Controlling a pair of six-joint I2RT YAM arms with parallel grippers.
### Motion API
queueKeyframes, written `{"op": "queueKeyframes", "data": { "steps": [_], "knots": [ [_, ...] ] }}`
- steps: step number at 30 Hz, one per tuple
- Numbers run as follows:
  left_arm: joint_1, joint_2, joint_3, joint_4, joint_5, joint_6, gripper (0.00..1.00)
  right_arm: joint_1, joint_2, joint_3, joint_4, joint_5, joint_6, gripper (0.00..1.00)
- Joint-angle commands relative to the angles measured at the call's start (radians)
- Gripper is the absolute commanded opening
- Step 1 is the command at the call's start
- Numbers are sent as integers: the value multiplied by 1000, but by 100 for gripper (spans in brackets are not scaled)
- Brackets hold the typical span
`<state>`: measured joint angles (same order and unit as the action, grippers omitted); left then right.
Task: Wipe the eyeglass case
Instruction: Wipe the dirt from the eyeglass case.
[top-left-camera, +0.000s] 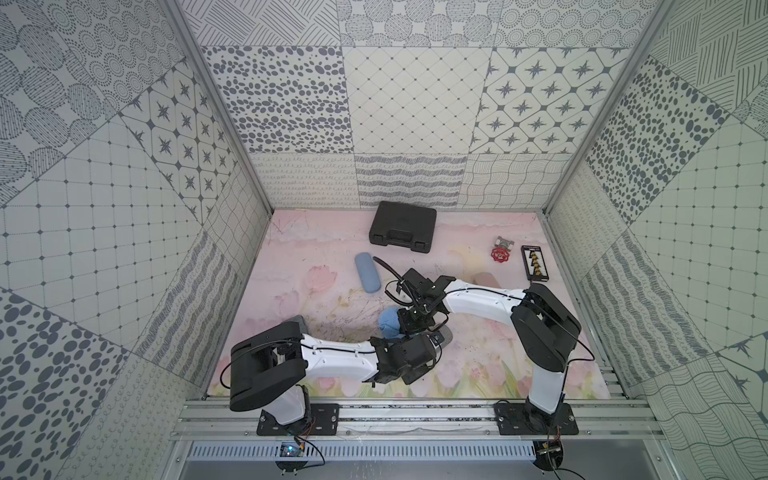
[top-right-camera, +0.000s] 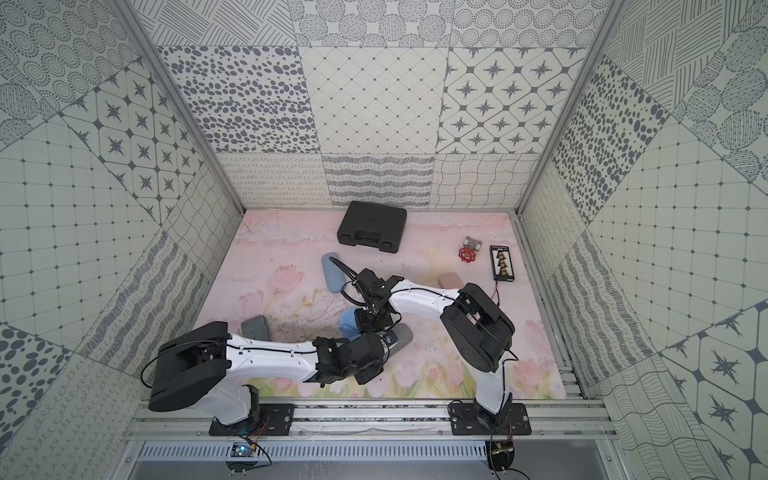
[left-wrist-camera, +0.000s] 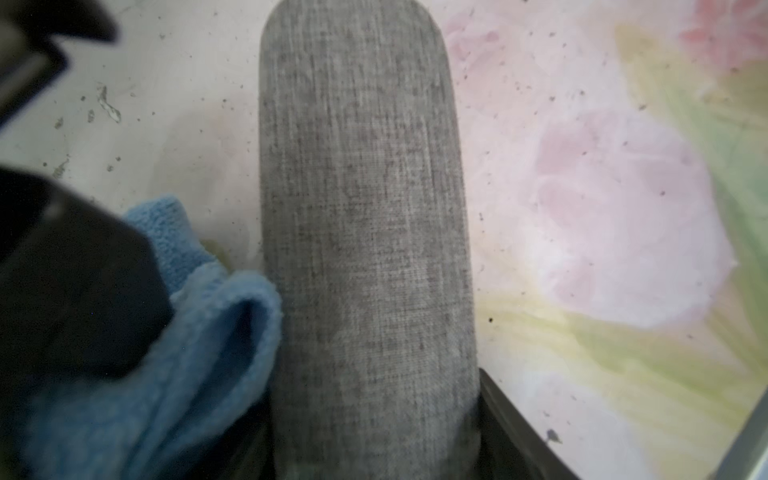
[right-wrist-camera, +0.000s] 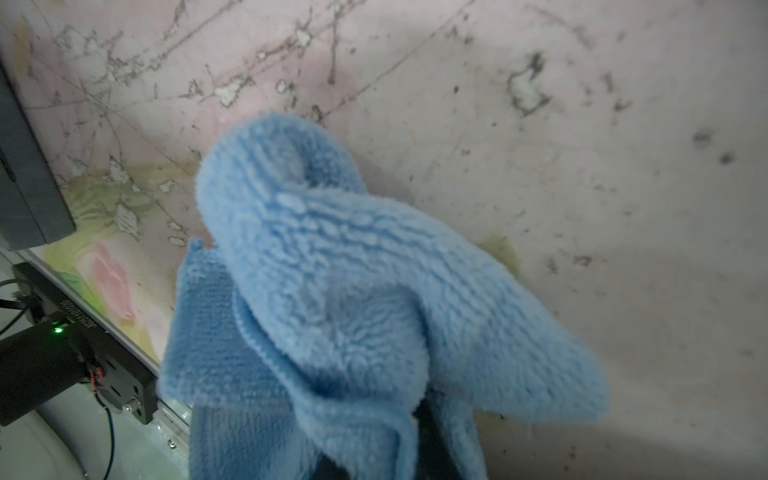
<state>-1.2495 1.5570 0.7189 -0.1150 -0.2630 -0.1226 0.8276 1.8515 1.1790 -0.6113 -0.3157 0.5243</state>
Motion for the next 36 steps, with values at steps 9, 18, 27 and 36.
{"op": "queueKeyframes", "data": {
  "steps": [9, 18, 27, 36],
  "knots": [
    [59, 6, -19, -96, 29, -153, 27, -350, -174, -219, -217, 255, -141, 0],
    [100, 7, 3, -89, 131, -169, 29, -233, -176, -157, -231, 237, -171, 0],
    [127, 18, 8, -18, 233, -311, 27, -221, -365, -295, -142, 129, 10, 0],
    [138, 37, 42, -13, 301, -302, 28, -15, -293, -292, 16, -19, 126, 0]
  ]
}}
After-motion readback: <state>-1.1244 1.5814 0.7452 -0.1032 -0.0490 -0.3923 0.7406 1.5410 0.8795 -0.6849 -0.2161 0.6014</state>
